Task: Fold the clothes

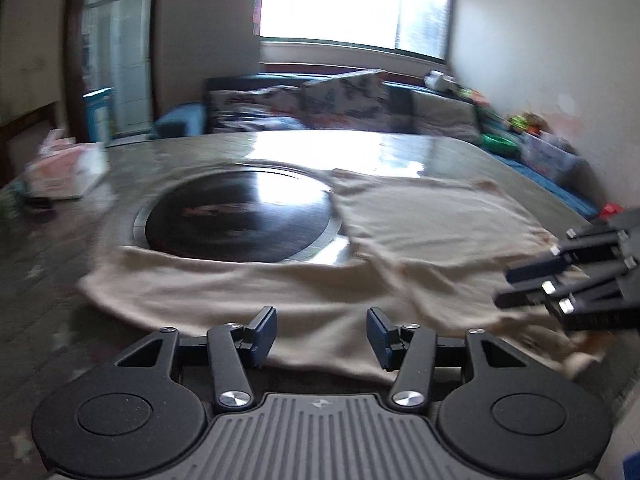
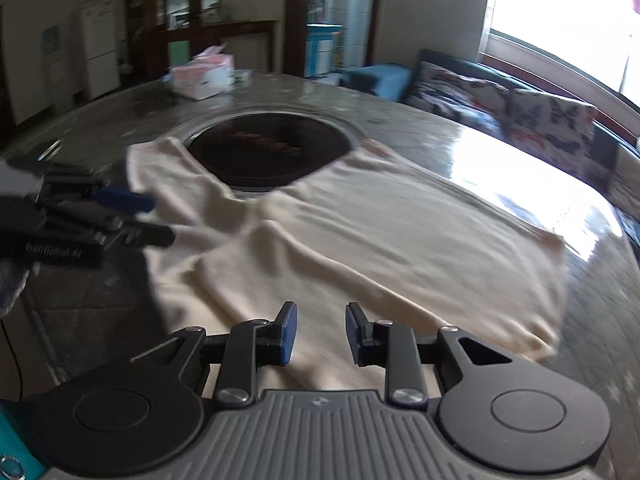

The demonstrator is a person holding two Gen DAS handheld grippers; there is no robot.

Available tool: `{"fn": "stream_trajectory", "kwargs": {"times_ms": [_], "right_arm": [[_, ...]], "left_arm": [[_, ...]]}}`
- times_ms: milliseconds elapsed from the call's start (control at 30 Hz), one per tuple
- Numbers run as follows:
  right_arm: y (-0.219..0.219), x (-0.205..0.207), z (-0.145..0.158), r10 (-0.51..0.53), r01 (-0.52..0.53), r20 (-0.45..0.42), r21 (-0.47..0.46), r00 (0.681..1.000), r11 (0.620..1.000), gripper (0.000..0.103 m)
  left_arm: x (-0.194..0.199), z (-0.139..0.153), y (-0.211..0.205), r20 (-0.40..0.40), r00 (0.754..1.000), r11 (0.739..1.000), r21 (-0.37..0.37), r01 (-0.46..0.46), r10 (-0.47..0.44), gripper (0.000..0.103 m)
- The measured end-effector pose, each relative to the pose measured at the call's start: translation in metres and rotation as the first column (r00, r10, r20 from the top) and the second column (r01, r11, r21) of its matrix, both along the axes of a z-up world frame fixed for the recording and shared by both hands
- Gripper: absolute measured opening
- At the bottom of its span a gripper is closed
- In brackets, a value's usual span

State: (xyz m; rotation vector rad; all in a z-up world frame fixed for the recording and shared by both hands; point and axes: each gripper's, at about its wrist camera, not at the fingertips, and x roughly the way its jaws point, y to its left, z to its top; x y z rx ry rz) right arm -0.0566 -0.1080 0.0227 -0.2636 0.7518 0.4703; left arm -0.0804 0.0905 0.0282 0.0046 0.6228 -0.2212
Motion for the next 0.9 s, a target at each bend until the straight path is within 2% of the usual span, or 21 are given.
{"fn": "stream_trajectory", "kwargs": {"times_ms": [100,167,267,367,500,667,767,833,900], "right_arm": [[0.017,0.002,-0.003,0.046,-0.046,-0.005,-0.006,0.999,0.999,0.026],[0.028,0.003,-0.004,0.077,-0.077,-0.008,-0.009,0.997,0.997,0.026],[0.036,0.004,-0.008,0.097,-0.097,-0.015,-0.012,0.995,0.995,0.026],[0.036,0.003,-0.005,0.096,-0.096,-0.007,-0.009,0.995,0.995,0.026],[0.032,0.003,0.000,0.083,-0.083,0.004,-0.008,0.997,0.997,0.026],[0.023,0.000,0.005,0.058,-0.058,0.016,-0.004,0.998,0.998,0.027],[0.014,-0.003,0.009,0.033,-0.033,0.024,0.009,0.999,0.999,0.027],[0.009,-0.004,0.011,0.015,-0.016,0.030,0.015,0.999,1.000,0.027],[0.002,-0.007,0.012,-0.005,0.005,0.035,0.023,0.999,1.000,0.027]], "left_arm": [[0.006,0.003,0.025,0.005,0.994,0.994,0.002,-0.107,0.107,0.057],[0.010,0.004,0.043,0.006,0.982,0.982,0.012,-0.189,0.189,0.058],[0.019,0.003,0.067,0.010,0.954,0.954,0.026,-0.300,0.299,0.059],[0.031,0.000,0.089,0.001,0.916,0.915,0.034,-0.401,0.401,0.061],[0.045,-0.005,0.109,-0.029,0.884,0.885,0.017,-0.465,0.466,0.061],[0.056,-0.009,0.112,-0.057,0.884,0.885,0.000,-0.465,0.464,0.058],[0.059,-0.013,0.110,-0.066,0.885,0.886,-0.009,-0.463,0.461,0.052],[0.060,-0.014,0.108,-0.057,0.886,0.887,-0.009,-0.462,0.460,0.040],[0.060,-0.013,0.108,-0.057,0.890,0.890,-0.029,-0.454,0.452,0.017]]}}
